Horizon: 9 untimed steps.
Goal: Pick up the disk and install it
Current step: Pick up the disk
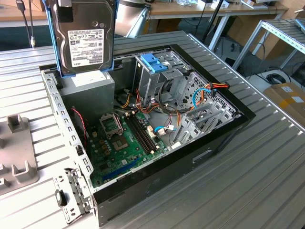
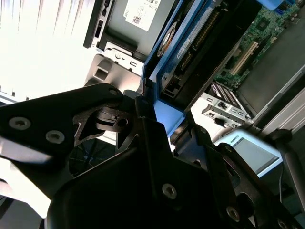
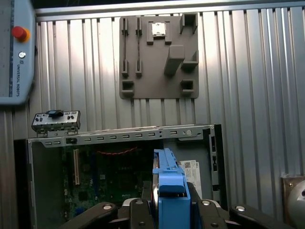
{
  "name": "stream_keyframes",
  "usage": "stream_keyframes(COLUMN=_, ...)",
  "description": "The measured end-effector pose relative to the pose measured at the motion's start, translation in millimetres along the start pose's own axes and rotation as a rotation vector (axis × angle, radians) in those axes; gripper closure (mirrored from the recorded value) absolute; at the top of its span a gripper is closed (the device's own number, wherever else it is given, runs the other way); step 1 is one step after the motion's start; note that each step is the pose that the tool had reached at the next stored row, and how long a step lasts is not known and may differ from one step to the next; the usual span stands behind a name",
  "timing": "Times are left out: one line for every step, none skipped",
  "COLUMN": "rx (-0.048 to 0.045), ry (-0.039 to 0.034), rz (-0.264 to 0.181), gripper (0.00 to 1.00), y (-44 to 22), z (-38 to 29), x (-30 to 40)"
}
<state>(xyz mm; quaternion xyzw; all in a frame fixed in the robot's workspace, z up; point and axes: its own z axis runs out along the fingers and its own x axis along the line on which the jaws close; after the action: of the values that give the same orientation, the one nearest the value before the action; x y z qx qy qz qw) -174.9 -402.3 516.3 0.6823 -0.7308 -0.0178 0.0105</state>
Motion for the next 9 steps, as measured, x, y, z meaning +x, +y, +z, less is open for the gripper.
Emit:
stream_keyframes(rx=0.0, ry=0.0004, rz=0.0, gripper=0.63, y=-0.2, z=0.0, x=0.1)
stream_keyframes(rx=0.0, ry=0.0008, rz=0.0, gripper=0.63, y=-0.3, z=0.0, x=0.4)
stream_keyframes(rx=0.0001, ry=0.0008, rz=0.0, gripper=0.63, y=-0.4, z=0.0, x=0.7)
stream_keyframes(rx=0.0001, ry=0.001, rz=0.0, gripper=0.63, y=-0.4, z=0.0, x=1.1)
stream_keyframes(rx=0.0001, ry=0.0012, rz=0.0, gripper=0.63, y=-0.4, z=0.0, x=1.6)
stream_keyframes(rx=0.0001, ry=0.0013, rz=0.0, gripper=0.63, y=-0.5, z=0.0, x=2.1)
stream_keyframes(rx=0.0002, ry=0.0014, rz=0.0, gripper=0.63, y=-0.5, z=0.0, x=2.8)
stream_keyframes(rx=0.0001, ry=0.0014, rz=0.0, gripper=0.63, y=-0.6, z=0.0, x=3.6)
stream_keyframes(rx=0.0002, ry=0.0014, rz=0.0, gripper=0.63, y=-0.6, z=0.0, x=4.2)
